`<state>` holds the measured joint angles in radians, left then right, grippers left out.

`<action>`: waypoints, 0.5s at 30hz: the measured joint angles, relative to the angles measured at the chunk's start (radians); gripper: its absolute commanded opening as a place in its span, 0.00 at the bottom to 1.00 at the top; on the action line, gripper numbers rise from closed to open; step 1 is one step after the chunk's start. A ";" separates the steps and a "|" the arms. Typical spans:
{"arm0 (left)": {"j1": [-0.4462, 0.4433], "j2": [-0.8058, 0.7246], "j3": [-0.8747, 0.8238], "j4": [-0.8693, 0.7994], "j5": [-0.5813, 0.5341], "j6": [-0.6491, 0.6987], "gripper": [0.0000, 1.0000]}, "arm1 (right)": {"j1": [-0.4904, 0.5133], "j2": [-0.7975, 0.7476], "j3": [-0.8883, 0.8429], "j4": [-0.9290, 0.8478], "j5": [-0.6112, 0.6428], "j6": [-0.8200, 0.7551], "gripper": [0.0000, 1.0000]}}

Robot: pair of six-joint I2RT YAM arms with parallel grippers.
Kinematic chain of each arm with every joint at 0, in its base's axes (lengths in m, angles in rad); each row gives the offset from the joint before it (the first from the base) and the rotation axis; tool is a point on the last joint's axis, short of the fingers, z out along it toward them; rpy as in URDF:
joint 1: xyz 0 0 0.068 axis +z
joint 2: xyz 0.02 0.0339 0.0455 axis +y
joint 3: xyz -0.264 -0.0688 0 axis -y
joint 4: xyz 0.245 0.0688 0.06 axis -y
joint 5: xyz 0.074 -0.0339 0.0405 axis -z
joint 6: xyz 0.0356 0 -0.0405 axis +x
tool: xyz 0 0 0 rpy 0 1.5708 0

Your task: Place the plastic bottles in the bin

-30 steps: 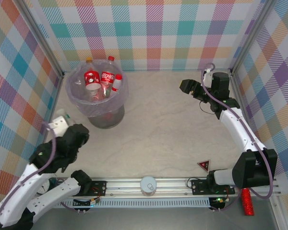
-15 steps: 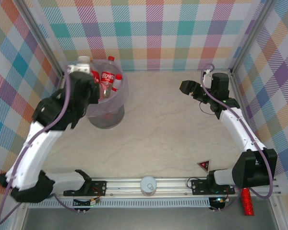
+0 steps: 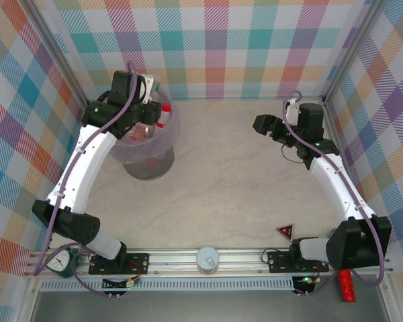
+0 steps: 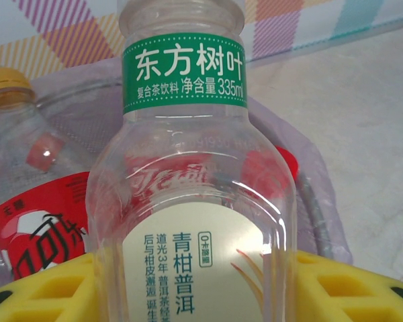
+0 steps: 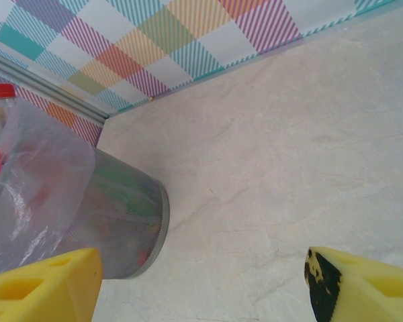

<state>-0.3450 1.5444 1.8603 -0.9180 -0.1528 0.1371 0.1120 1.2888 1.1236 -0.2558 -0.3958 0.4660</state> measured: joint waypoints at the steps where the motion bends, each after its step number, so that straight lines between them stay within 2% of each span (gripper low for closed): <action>1: 0.002 -0.001 0.000 -0.003 0.011 0.010 0.48 | -0.002 0.000 0.000 -0.001 0.002 -0.003 0.79; 6: 0.046 -0.013 -0.038 -0.010 0.056 0.026 0.45 | -0.001 0.008 0.000 0.001 -0.003 -0.003 0.79; 10: 0.079 -0.016 -0.069 -0.022 0.089 0.035 0.48 | -0.001 0.021 0.000 0.000 -0.006 -0.003 0.79; 15: 0.084 -0.030 -0.073 -0.029 0.128 0.048 0.79 | -0.001 0.021 0.000 0.001 -0.006 -0.003 0.79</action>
<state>-0.2607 1.5143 1.7874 -0.9470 -0.0246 0.1852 0.1108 1.3102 1.1240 -0.2550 -0.4019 0.4633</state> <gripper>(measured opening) 0.695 0.792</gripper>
